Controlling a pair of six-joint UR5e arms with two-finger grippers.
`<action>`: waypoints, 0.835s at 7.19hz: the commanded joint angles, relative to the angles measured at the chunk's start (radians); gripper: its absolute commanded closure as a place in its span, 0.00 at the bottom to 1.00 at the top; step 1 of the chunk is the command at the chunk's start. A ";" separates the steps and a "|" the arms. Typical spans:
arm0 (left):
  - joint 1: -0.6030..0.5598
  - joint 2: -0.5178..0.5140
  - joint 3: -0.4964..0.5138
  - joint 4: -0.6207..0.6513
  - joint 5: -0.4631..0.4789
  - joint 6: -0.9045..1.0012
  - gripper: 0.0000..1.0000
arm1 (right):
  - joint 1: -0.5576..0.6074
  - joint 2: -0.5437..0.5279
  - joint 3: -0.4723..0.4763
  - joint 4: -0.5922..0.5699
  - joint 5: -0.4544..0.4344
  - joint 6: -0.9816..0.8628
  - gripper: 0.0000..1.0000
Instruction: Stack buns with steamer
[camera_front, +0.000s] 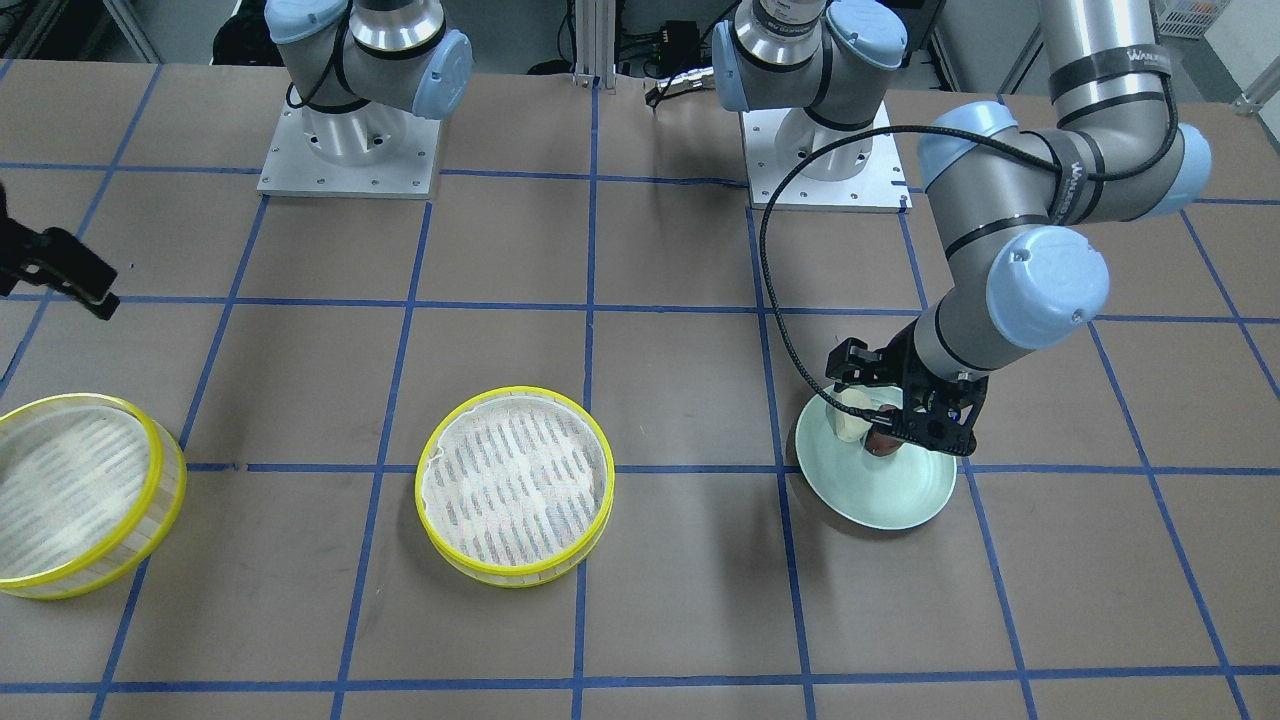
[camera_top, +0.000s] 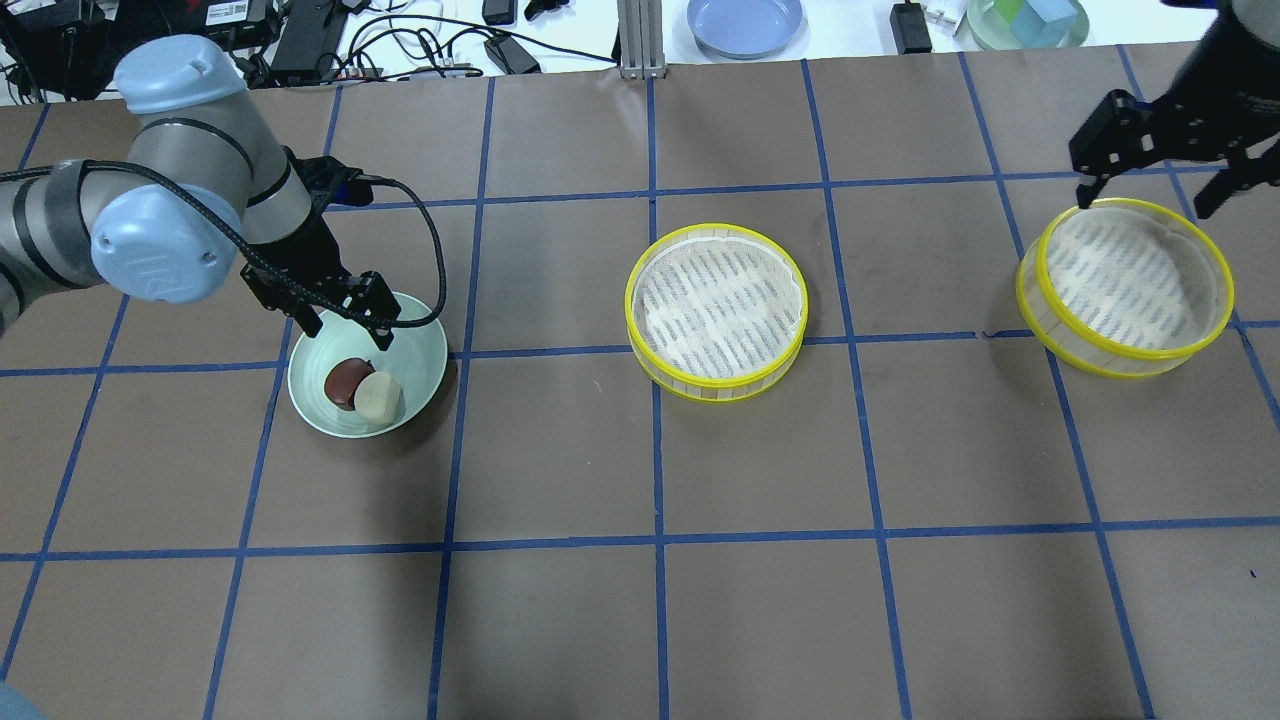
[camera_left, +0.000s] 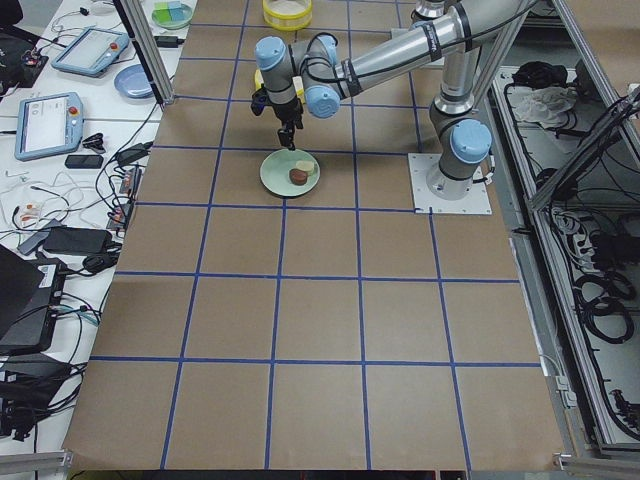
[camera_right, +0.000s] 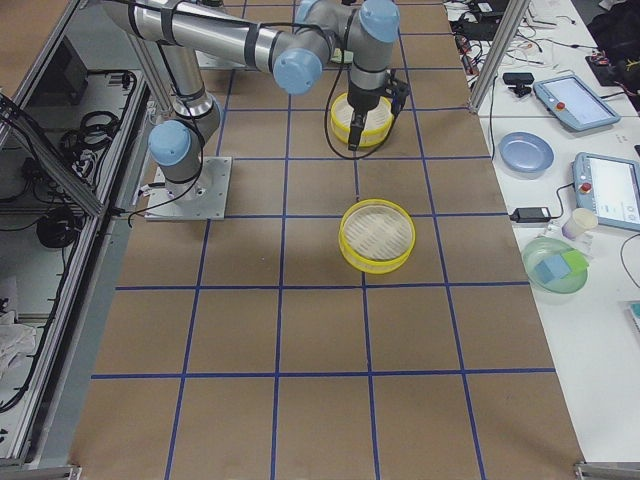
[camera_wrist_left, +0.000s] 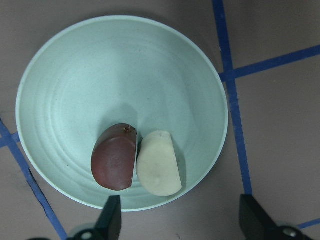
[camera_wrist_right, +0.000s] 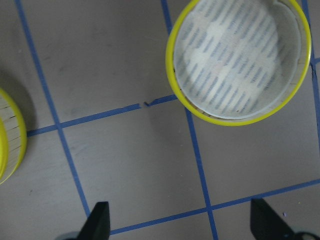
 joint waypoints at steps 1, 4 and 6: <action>0.000 -0.059 -0.009 0.000 0.000 0.003 0.22 | -0.122 0.113 -0.002 -0.097 -0.009 -0.056 0.00; 0.000 -0.109 -0.010 0.000 0.041 -0.006 0.27 | -0.220 0.303 0.000 -0.349 -0.010 -0.246 0.00; 0.000 -0.130 -0.009 -0.004 0.041 -0.012 0.46 | -0.234 0.356 0.006 -0.420 -0.010 -0.335 0.00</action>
